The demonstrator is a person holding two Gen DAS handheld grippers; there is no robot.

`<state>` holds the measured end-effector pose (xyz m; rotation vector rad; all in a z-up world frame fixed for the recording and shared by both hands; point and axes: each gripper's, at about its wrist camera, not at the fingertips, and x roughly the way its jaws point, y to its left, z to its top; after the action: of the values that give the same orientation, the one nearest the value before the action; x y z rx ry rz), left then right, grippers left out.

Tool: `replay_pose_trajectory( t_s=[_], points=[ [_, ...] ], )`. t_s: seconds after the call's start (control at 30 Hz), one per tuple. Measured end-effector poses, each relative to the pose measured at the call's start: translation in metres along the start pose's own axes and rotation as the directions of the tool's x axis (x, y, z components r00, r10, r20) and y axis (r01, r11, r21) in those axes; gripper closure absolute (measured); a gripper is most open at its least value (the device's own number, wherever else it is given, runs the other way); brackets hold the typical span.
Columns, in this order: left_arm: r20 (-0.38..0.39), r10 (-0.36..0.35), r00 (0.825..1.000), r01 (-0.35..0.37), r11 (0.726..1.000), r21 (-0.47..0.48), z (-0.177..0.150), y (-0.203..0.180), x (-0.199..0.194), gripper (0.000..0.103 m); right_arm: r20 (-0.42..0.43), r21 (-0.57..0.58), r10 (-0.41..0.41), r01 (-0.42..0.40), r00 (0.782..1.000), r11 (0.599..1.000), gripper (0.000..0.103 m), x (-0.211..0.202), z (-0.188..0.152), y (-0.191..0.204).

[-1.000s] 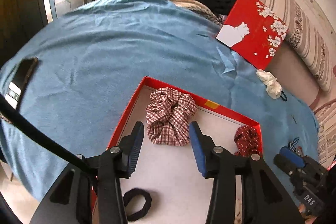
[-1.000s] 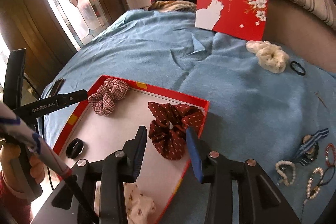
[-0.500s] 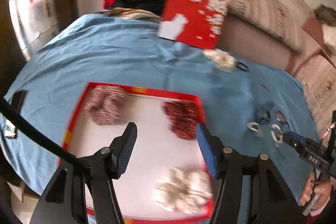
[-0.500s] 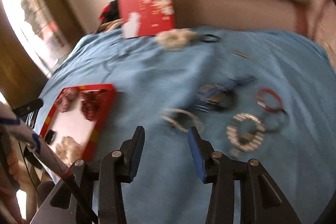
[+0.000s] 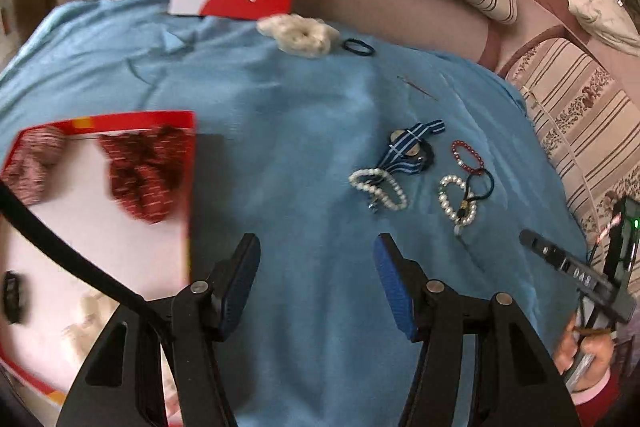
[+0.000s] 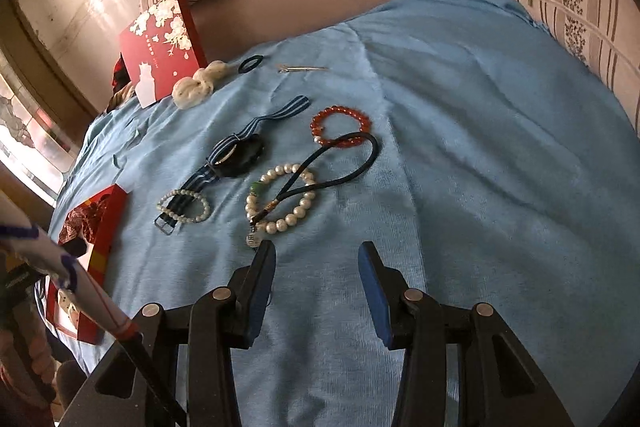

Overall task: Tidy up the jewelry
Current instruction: 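Grasp the white pearl bracelet with the left tool while the right tool grasps the black cord tie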

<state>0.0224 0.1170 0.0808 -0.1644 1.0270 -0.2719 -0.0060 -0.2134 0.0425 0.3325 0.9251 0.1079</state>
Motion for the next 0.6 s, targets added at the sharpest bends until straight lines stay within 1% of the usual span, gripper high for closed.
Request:
replay_pose_trajectory(
  t_s=[0.17, 0.3, 0.4, 0.53, 0.6],
  points=[
    [-0.037, -0.052, 0.998, 0.051, 0.998, -0.042, 0.02, -0.001, 0.037, 0.045, 0.001, 0.01, 0.023, -0.023, 1.0, 1.0, 0.056, 0.016, 0.005, -0.004],
    [-0.071, -0.111, 0.991, 0.105, 0.991, -0.079, 0.034, 0.0, 0.065, 0.045, -0.014, 0.013, 0.034, -0.034, 0.999, 0.999, 0.056, 0.03, 0.009, -0.007],
    [-0.09, -0.142, 0.986, 0.134, 0.987, -0.09, 0.041, 0.0, 0.079, 0.045, -0.023, 0.009, 0.043, -0.043, 0.999, 0.999, 0.056, 0.038, 0.012, -0.008],
    [-0.113, -0.164, 0.98, 0.154, 0.984, -0.088, 0.047, -0.002, 0.092, 0.045, -0.003, 0.032, 0.073, -0.073, 0.997, 0.997, 0.056, 0.038, 0.018, -0.012],
    [-0.125, -0.189, 0.974, 0.177, 0.979, -0.097, 0.048, -0.002, 0.098, 0.045, 0.004, 0.046, 0.077, -0.078, 0.997, 0.996, 0.056, 0.037, 0.021, -0.016]
  ],
)
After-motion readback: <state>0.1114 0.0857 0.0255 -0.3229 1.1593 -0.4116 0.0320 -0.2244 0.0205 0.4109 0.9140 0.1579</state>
